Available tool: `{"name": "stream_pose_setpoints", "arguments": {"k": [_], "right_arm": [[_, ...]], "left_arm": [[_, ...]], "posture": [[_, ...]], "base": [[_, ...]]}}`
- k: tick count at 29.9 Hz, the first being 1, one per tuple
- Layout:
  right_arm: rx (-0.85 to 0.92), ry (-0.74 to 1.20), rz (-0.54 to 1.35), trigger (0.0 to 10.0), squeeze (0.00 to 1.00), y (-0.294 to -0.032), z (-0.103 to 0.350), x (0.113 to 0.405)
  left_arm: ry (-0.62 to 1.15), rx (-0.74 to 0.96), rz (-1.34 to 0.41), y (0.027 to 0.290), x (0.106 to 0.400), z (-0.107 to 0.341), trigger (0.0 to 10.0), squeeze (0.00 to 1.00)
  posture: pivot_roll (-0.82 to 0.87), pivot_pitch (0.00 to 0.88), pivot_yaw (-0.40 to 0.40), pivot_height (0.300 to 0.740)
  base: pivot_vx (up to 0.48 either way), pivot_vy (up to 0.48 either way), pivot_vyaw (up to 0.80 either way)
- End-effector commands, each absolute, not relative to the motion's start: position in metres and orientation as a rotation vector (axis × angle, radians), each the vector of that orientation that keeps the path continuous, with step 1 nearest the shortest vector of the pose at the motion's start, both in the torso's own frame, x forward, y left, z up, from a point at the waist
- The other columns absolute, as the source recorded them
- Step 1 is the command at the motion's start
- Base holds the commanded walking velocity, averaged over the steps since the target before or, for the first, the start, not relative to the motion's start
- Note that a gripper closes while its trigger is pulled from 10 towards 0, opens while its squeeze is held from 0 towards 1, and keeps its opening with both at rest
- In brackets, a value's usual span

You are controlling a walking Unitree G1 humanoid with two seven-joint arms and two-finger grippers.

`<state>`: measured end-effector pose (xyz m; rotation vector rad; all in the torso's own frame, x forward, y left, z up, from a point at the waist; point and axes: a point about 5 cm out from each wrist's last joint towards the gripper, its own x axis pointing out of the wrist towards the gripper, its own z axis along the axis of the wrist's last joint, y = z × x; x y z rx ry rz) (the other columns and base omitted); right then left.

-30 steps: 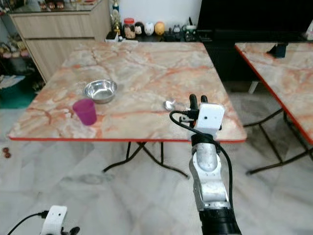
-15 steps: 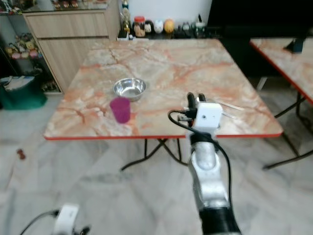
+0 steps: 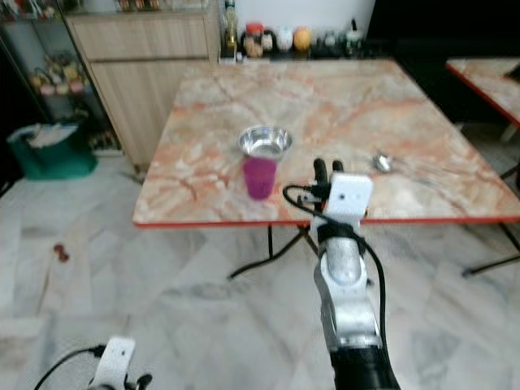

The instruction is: Setting the table

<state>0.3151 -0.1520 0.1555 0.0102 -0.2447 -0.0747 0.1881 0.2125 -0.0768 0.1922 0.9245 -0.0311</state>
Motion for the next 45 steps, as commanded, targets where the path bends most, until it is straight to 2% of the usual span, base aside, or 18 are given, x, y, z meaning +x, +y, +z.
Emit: {"name": "stream_pose_setpoints", "arguments": {"k": [1,15,20,23,25,33,45], "right_arm": [[0.013,-0.251,-0.075,10.0,0.0,-0.152,0.158,0.317],[0.02,-0.255,-0.071,10.0,0.0,-0.15,0.158,0.315],[-0.057,-0.273,-0.055,10.0,0.0,-0.149,0.16,0.314],[-0.069,-0.269,-0.042,10.0,0.0,-0.146,0.159,0.314],[-0.017,-0.261,-0.052,10.0,0.0,-0.147,0.157,0.313],[-0.005,-0.256,-0.054,10.0,0.0,-0.147,0.158,0.315],[-0.01,-0.25,-0.044,10.0,0.0,-0.146,0.157,0.316]], "left_arm": [[0.938,0.187,-0.023,0.216,0.186,-0.078,10.0,0.0],[0.964,0.189,0.007,0.238,0.178,-0.076,10.0,0.0],[0.977,0.233,-0.001,0.238,0.175,-0.077,10.0,0.0],[0.98,0.229,-0.004,0.235,0.173,-0.079,10.0,0.0],[0.981,0.226,-0.007,0.233,0.173,-0.08,10.0,0.0],[0.982,0.224,-0.013,0.232,0.173,-0.08,10.0,0.0],[1.0,0.229,0.009,0.245,0.168,-0.079,10.0,0.0]], "posture": [[0.01,0.0,-0.006,0.731],[0.01,0.0,-0.004,0.731],[0.01,0.0,-0.001,0.731],[0.0,0.0,0.001,0.731],[0.01,0.0,0.001,0.731],[0.0,0.0,0.005,0.731],[0.0,0.0,0.003,0.731]], "base": [[0.0,0.0,0.0],[0.0,0.0,0.0],[0.0,0.0,0.2],[0.242,0.0,0.8],[0.244,0.0,0.0],[0.246,0.0,0.0],[0.256,0.0,0.0]]}}
